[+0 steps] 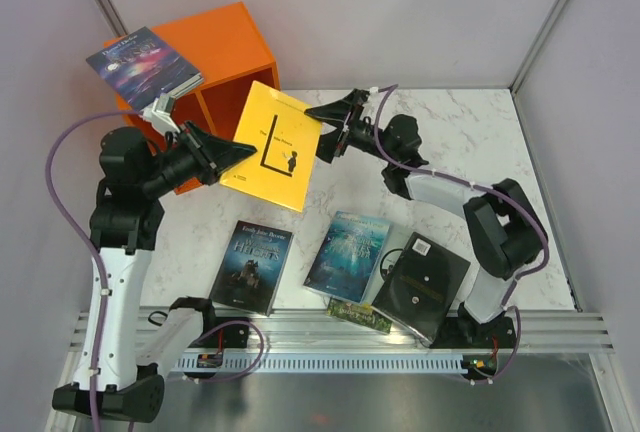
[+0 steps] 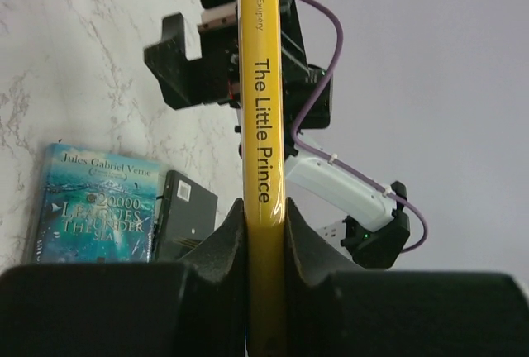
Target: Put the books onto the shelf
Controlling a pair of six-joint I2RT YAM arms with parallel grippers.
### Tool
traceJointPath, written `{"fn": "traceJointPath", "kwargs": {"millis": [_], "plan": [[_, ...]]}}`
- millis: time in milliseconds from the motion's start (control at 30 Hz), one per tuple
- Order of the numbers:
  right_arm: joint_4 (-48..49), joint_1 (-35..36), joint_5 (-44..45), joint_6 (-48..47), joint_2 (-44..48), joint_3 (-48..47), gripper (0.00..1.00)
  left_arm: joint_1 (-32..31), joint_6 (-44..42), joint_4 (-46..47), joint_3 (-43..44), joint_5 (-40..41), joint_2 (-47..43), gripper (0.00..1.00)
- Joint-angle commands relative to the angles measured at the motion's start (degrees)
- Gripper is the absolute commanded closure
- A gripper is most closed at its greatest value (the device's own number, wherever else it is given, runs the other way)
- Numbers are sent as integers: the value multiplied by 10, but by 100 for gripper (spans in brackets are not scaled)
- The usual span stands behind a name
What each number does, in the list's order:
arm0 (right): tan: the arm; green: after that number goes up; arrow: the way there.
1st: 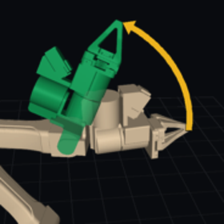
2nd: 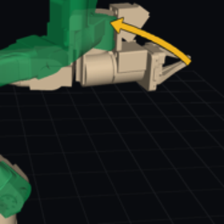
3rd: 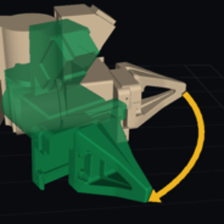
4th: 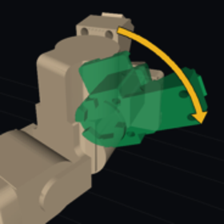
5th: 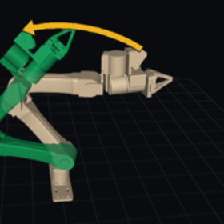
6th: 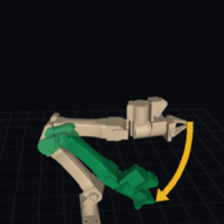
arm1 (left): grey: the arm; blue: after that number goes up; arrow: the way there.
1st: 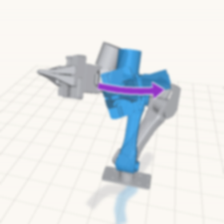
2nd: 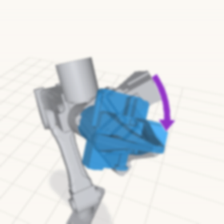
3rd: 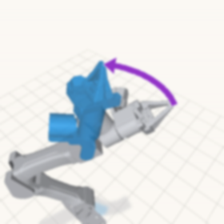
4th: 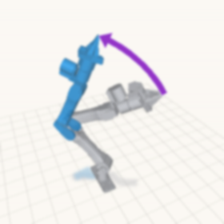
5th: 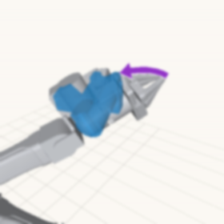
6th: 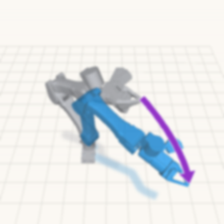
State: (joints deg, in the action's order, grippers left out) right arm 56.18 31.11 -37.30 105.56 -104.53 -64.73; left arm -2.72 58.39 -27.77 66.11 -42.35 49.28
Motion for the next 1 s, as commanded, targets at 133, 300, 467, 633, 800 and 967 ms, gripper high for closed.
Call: {"fn": "traceJointPath", "kwargs": {"millis": [133, 300, 467, 633, 800, 967], "plan": [[-105, -20, -28, -93, 121, 80, 2, 1, -28, 63, 212, 109, 56, 98], [-98, -38, -37, -87, 147, 125, 2, 9, -31, 80, 316, 232, 131, 98], [-96, -40, -43, -84, 151, 133, 2, 25, 1, 111, 355, 350, 178, 98], [-92, -40, -45, -84, 158, 137, 2, 111, 48, 126, 366, 389, 209, 98], [-85, -40, -47, -84, 154, 143, 2, 187, 76, 136, 360, 360, 235, 98], [-74, -40, -50, -79, 141, 140, 2, 222, 105, 155, 316, 326, 250, 98]]}}
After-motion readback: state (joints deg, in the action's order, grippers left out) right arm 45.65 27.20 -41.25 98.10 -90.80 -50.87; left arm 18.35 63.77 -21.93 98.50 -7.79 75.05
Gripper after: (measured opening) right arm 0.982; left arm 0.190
